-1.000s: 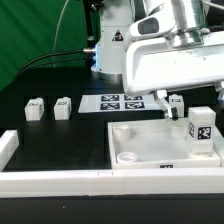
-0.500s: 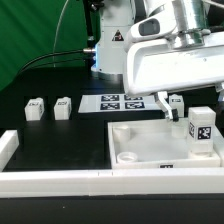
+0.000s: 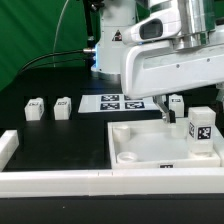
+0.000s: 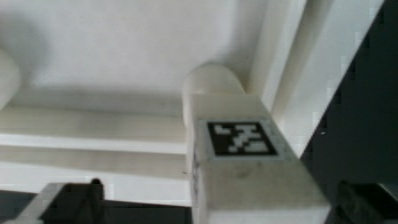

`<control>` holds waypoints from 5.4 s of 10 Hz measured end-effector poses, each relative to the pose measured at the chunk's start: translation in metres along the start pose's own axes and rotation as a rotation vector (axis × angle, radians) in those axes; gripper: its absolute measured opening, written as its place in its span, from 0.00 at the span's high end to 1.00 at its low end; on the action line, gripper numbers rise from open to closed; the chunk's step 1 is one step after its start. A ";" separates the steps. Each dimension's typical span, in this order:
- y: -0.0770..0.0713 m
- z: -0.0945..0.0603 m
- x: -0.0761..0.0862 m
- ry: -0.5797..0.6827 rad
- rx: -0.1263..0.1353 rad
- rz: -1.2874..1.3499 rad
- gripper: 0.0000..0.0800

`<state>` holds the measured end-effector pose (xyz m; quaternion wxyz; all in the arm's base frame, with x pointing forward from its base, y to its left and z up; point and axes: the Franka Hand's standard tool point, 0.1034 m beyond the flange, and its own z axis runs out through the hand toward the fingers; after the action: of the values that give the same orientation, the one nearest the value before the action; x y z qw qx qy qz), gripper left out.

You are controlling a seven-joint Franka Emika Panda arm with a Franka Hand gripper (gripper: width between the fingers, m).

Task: Assemble one leg

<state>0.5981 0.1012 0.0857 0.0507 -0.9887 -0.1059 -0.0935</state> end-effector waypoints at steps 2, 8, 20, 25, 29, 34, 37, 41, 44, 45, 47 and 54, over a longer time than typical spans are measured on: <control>-0.008 -0.004 -0.009 -0.221 0.043 0.021 0.19; -0.011 -0.001 0.002 -0.224 0.049 0.030 0.19; -0.010 0.003 0.009 -0.205 0.043 0.078 0.63; -0.009 0.005 0.013 -0.185 0.020 0.556 0.63; -0.008 0.005 0.014 -0.166 0.005 0.943 0.63; -0.009 0.006 0.015 -0.186 -0.009 1.536 0.63; -0.010 0.006 0.015 -0.187 -0.007 1.524 0.62; -0.010 0.007 0.015 -0.185 0.006 1.388 0.22; -0.013 0.009 0.013 -0.191 -0.003 0.995 0.19; -0.013 0.009 0.014 -0.187 -0.013 0.847 0.19; -0.015 0.009 0.014 -0.184 -0.015 0.592 0.19; -0.011 0.008 0.013 -0.188 0.020 0.091 0.19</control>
Offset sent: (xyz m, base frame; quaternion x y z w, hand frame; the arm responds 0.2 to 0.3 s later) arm 0.0000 0.0000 0.0000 0.0000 0.0000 0.0000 1.0000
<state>0.6094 0.1154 0.0809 0.0547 -0.9963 -0.0661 0.0034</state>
